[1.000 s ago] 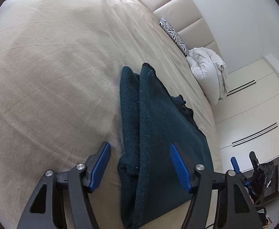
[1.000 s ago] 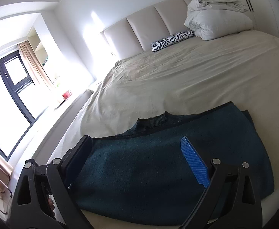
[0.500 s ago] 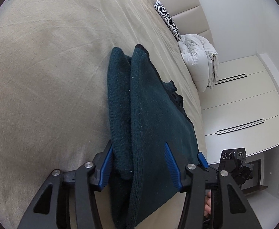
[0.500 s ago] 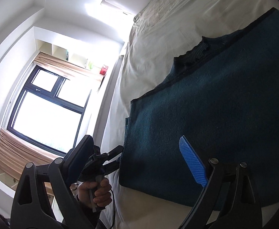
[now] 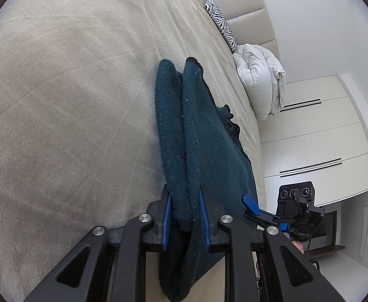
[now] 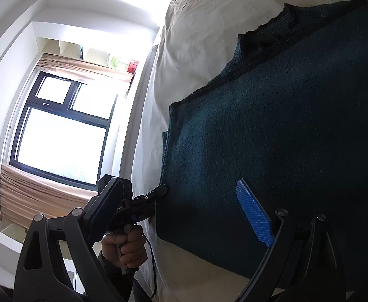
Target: Fold small clothes
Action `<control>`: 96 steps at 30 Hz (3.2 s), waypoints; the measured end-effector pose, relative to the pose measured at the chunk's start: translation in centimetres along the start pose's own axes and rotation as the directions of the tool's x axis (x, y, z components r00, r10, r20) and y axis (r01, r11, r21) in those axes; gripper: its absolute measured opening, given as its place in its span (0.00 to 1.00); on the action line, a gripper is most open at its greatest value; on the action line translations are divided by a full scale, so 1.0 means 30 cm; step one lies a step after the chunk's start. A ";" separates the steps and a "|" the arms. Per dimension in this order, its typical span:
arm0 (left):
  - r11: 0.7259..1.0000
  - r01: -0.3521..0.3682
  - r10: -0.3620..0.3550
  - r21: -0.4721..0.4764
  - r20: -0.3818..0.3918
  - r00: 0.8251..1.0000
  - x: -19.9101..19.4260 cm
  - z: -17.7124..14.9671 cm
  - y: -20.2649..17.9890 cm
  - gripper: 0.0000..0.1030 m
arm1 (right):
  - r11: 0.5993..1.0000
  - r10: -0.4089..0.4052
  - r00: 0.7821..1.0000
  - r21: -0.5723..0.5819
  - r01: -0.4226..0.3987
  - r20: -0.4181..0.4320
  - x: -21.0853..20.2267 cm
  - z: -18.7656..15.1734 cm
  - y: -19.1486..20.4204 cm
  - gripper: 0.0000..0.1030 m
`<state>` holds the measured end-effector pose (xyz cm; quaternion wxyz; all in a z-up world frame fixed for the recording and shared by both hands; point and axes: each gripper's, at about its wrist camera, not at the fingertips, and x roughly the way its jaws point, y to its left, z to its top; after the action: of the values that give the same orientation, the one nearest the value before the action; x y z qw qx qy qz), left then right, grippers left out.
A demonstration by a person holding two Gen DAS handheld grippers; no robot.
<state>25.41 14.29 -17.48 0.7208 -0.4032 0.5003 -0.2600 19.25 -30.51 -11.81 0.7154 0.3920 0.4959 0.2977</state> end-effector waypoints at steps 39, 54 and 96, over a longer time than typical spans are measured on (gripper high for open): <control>0.806 -0.129 0.224 0.578 -0.096 0.970 0.663 -0.312 -0.719 0.14 | 0.910 0.295 0.951 0.279 -0.308 0.087 -0.296 0.200 -0.454 0.86; 0.807 -0.089 0.068 0.584 0.058 0.996 0.360 -0.401 -0.647 0.52 | 0.969 0.136 0.990 0.215 -0.126 -0.032 -0.262 0.231 -0.376 0.85; 0.691 -0.120 0.157 0.713 0.014 0.988 0.565 -0.502 -0.759 0.56 | 0.929 -0.326 0.944 0.168 0.329 -0.048 -0.779 0.276 -0.563 0.11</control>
<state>18.20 -16.02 -9.62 0.8257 -0.0486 0.4072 -0.3873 19.94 -60.44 -13.48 0.7132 0.3616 0.5854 0.1337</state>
